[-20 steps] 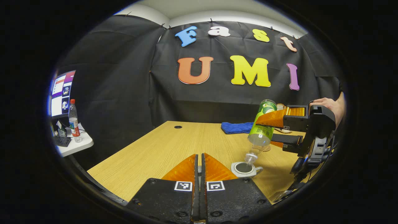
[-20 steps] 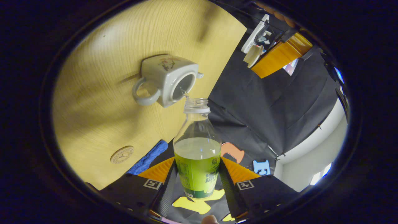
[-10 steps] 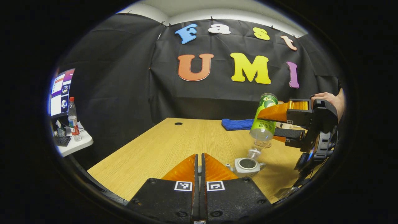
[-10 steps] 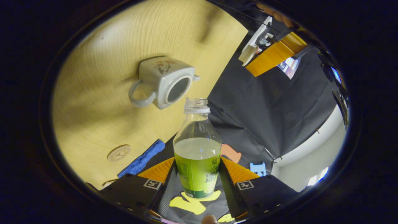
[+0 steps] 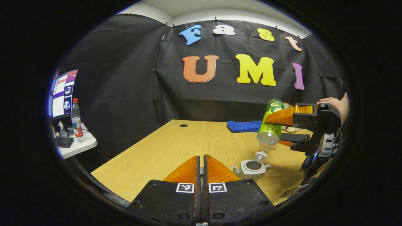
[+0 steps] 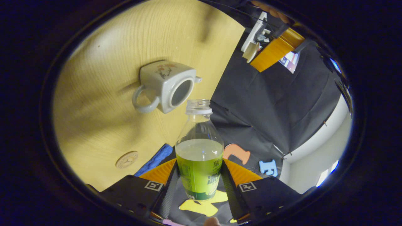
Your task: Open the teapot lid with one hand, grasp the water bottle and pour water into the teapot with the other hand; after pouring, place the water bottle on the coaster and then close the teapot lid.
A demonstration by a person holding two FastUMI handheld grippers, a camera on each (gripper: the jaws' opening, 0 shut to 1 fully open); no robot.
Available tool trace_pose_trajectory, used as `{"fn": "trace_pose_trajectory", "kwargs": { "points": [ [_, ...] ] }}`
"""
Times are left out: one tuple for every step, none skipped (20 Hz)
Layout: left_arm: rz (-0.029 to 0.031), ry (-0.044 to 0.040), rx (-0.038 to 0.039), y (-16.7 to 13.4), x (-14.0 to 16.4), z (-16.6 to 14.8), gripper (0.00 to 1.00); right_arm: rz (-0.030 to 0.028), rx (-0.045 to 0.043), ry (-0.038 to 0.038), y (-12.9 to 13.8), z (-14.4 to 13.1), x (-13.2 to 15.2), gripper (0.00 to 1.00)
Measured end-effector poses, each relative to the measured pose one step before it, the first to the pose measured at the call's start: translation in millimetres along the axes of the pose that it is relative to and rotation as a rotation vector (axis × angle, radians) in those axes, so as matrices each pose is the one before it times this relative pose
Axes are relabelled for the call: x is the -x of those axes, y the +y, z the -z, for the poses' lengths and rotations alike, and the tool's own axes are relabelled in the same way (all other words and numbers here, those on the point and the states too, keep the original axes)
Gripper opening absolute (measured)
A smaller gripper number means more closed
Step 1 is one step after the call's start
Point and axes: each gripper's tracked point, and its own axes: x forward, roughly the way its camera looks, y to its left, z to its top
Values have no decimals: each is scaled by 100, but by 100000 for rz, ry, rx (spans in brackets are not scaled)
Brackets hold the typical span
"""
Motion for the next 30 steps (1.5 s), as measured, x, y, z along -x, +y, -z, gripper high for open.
{"fn": "trace_pose_trajectory", "kwargs": {
  "points": [
    [-649,-630,151,251,110,-189,3,-2031,-5247,455,157,22,-168,73],
    [-636,-396,246,239,130,-74,3,-1993,-5407,514,35,118,-406,72],
    [-534,-346,216,156,56,-168,3,-1665,-5191,298,-19,38,-310,73],
    [-414,-263,114,174,14,-14,3,-942,-5301,144,62,465,-353,72],
    [117,-56,257,-163,-11,-19,3,-321,-5818,137,-54,13,138,73],
    [720,199,117,-361,-57,66,3,-633,-7605,-35,254,76,571,72],
    [574,-112,-159,-376,54,-98,3,-547,-7025,40,-89,11,397,72],
    [341,-320,-363,-290,-9,-150,3,-538,-8490,164,-123,-96,180,72],
    [508,-335,-324,-436,-17,-138,3,-49,-9366,-39,-432,-67,274,72],
    [913,-550,60,-498,-132,-154,3,-113,-10153,25,-377,231,285,72],
    [989,-53,152,-548,-150,-131,3,-339,-10918,-825,-359,-175,485,74],
    [902,-98,101,-640,-14,128,3,-389,-10517,-598,-364,1,199,72],
    [1227,242,-538,-692,-84,-38,3,-277,-10544,-1027,-532,-317,384,74],
    [819,-87,-983,-656,-177,1,3,291,-11230,-631,-798,-22,45,73],
    [744,-203,-651,-541,-64,-128,3,27,-12120,-671,-660,-45,209,72],
    [1470,-96,-160,-703,-78,-2,3,-26,-12060,-401,-607,154,-304,72],
    [1596,-113,278,-792,-81,-120,3,492,-11264,618,-802,215,-173,73],
    [1127,-74,-130,-588,-118,-66,3,656,-10468,411,-1038,464,-176,73],
    [792,-49,-847,-502,-64,-64,3,930,-9574,557,-1098,282,-76,72],
    [736,-29,-904,-425,51,-3,3,1114,-9802,231,-1563,543,-230,72],
    [394,-124,-586,-246,-81,-57,3,1085,-8144,-135,-1193,79,-445,72],
    [467,-152,-311,-270,-27,-94,3,1019,-5889,401,-1225,396,-540,72],
    [399,-194,-169,-188,21,-74,3,108,-6954,-687,-1060,187,-721,72],
    [365,-80,-134,-138,24,-21,3,-149,-4145,940,-688,773,-359,72],
    [395,-46,-123,-125,-108,24,3,775,-4188,1644,-785,830,-397,72],
    [243,188,-388,-95,-11,23,3,867,-3924,1465,-560,629,-543,72],
    [-148,111,-505,68,44,16,3,1134,-1728,811,-332,527,-1300,72],
    [20,190,-322,-36,48,42,3,534,-1675,481,-533,403,-798,72],
    [51,130,-68,-12,71,75,3,69,-1859,660,-119,378,-672,72],
    [-62,54,-36,81,-21,81,3,666,-995,88,-538,309,-711,72]
  ]
}}
